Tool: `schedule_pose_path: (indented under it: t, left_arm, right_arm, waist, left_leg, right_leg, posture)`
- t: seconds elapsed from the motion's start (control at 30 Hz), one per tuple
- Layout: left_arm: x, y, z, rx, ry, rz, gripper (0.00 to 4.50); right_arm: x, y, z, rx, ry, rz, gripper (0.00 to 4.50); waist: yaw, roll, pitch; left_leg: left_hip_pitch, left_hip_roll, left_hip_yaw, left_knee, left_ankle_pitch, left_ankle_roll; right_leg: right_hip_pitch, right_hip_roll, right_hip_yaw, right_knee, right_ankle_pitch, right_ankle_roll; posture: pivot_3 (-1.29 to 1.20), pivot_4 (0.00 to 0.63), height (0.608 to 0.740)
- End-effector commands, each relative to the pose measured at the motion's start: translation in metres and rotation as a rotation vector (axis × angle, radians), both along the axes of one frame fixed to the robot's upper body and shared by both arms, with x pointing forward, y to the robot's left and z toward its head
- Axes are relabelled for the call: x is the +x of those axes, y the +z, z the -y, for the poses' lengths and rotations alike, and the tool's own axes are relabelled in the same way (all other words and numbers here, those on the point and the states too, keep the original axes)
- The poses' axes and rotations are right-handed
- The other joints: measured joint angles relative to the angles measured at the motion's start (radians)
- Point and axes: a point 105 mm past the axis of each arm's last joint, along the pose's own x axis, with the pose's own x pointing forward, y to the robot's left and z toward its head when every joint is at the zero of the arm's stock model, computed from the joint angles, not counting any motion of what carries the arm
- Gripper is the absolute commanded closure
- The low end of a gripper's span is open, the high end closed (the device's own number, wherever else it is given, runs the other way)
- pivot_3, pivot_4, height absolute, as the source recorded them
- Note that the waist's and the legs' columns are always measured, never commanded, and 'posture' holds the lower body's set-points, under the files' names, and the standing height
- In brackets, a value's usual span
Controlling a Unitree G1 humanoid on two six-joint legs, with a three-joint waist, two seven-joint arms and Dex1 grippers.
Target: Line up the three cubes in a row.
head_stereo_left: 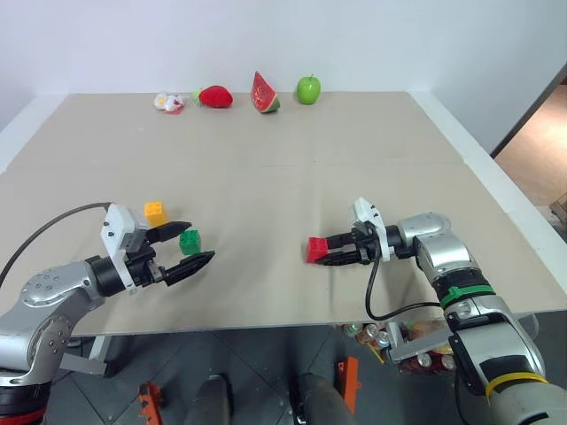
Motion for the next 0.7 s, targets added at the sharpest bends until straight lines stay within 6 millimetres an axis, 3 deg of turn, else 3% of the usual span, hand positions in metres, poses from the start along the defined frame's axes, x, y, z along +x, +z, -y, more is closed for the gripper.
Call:
schedule_pose_path:
  t: [0.03, 0.27, 0.33, 0.5, 0.7]
  left_arm:
    - [-0.005, 0.015, -0.003, 0.007, 0.003, 0.049, 0.06]
    - [-0.004, 0.015, -0.004, 0.004, 0.009, 0.037, 0.06]
    - [-0.003, 0.014, -0.006, 0.008, 0.016, 0.034, 0.06]
    - [-0.001, 0.005, -0.020, 0.031, 0.066, 0.009, 0.06]
    - [-0.001, -0.011, -0.058, 0.072, 0.190, -0.049, 0.06]
  right_arm:
    - [0.002, 0.006, 0.000, -0.011, 0.027, 0.049, 3.28]
    - [0.000, -0.005, 0.001, -0.062, 0.043, 0.097, 3.28]
    - [0.000, -0.006, 0.001, -0.063, 0.039, 0.093, 2.26]
    - [0.003, -0.001, 0.003, -0.076, 0.017, 0.130, 0.68]
    - [-0.007, 0.039, 0.028, -0.062, 0.036, 0.158, 0.68]
  waist:
    - [0.000, 0.000, 0.000]
    - [0.000, 0.000, 0.000]
    - [0.000, 0.000, 0.000]
    - [-0.002, 0.000, 0.000]
    - [-0.001, 0.000, 0.000]
  left_leg:
    - [0.000, 0.000, 0.000, 0.000, 0.000, 0.000]
    - [0.001, 0.000, 0.000, 0.000, 0.000, 0.000]
    - [0.001, 0.000, 0.000, 0.000, 0.000, 0.000]
    - [0.001, 0.000, 0.001, 0.000, 0.000, 0.000]
    - [0.002, 0.000, 0.004, 0.000, 0.000, 0.000]
  right_leg:
    - [0.000, 0.000, 0.000, 0.000, 0.000, 0.000]
    - [0.000, 0.000, 0.000, 0.000, 0.000, 0.000]
    - [0.000, 0.000, 0.000, 0.000, 0.000, 0.000]
    - [0.000, 0.000, 0.001, 0.000, 0.001, -0.001]
    - [-0.001, -0.001, 0.003, 0.001, 0.001, 0.000]
  posture:
    - [0.00, 0.150, 0.740]
    - [0.00, 0.150, 0.740]
    - [0.00, 0.150, 0.740]
    - [0.00, 0.150, 0.740]
    - [0.00, 0.150, 0.740]
